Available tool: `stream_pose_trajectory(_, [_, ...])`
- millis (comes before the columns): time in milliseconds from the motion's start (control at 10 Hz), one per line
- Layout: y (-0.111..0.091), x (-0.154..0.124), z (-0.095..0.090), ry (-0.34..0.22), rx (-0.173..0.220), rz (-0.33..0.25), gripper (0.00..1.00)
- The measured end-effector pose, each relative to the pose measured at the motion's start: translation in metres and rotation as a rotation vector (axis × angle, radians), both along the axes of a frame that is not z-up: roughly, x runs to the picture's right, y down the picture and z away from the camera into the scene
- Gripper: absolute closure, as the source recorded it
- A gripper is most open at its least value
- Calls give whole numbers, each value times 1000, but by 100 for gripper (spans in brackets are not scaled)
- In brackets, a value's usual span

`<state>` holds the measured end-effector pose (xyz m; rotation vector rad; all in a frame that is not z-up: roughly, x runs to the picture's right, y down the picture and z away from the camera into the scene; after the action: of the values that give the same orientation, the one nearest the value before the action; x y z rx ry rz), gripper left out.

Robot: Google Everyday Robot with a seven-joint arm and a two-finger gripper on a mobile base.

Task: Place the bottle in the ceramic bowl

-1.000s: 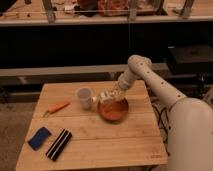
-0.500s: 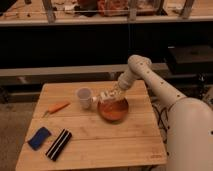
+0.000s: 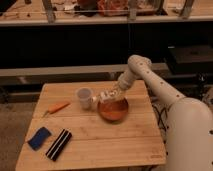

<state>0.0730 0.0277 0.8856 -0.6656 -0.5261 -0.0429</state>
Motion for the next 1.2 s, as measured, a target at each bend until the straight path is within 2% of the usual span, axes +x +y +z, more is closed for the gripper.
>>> stream_pose_trajectory(100, [0,0,0,0,-1,1,68])
stream_pose_trajectory(200, [0,1,1,1,-1,2,57])
stream_pose_trajectory(300, [0,0,1,1,-2,2,51])
stream_pose_trajectory(1200, [1,0,4,2,-10,5,49])
